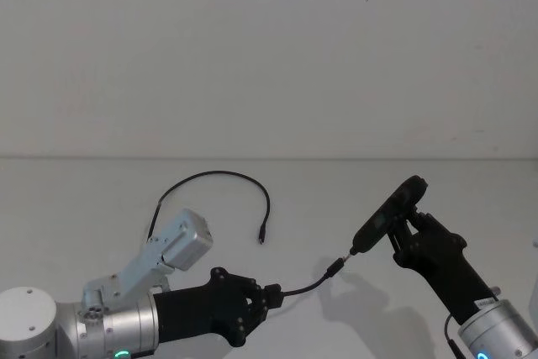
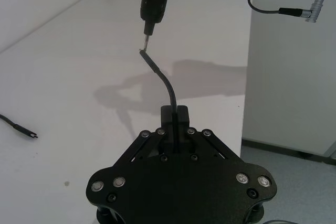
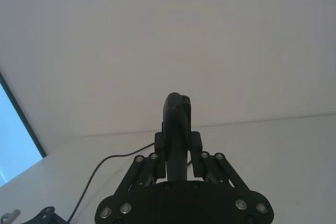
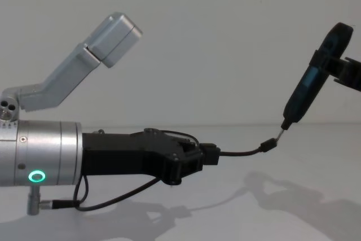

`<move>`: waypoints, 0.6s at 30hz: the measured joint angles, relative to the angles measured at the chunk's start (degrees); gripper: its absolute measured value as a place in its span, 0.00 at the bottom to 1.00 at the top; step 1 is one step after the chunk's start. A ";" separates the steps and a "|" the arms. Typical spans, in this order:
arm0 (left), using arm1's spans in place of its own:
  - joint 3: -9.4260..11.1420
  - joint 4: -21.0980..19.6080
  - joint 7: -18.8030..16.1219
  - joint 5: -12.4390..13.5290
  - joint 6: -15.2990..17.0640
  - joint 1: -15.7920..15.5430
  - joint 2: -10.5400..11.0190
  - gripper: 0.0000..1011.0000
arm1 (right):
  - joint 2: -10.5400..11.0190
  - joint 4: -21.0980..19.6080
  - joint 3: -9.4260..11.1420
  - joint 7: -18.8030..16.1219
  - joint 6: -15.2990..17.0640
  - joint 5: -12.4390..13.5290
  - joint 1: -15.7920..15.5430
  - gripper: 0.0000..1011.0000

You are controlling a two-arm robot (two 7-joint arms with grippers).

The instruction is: Pick up the data cable with the one hand.

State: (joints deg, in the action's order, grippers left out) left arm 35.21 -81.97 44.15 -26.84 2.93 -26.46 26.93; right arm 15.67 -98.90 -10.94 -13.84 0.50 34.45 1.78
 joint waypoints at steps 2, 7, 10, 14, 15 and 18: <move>0.00 0.00 0.00 0.00 0.00 0.00 0.00 0.04 | 0.00 0.04 -0.11 -0.15 0.08 0.21 0.05 0.27; 0.00 0.00 0.00 0.00 0.00 0.00 0.00 0.04 | 0.03 0.24 -0.47 -0.42 0.30 0.87 0.27 0.27; 0.00 0.00 0.00 0.01 0.00 0.00 0.00 0.04 | 0.06 0.40 -0.68 -0.49 0.38 1.12 0.42 0.27; 0.00 0.00 0.00 0.00 0.00 0.00 0.00 0.04 | 0.10 0.58 -0.92 -0.52 0.45 1.37 0.60 0.27; 0.00 0.00 0.00 0.00 0.00 0.00 0.00 0.04 | 0.12 0.63 -1.01 -0.53 0.47 1.44 0.65 0.27; 0.00 0.00 0.00 0.00 0.00 0.00 0.00 0.04 | 0.13 0.69 -1.07 -0.53 0.48 1.52 0.69 0.27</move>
State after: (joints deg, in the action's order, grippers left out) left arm 35.21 -81.96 44.15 -26.84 2.93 -26.46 26.93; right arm 15.80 -98.21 -12.00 -14.37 0.98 35.97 2.46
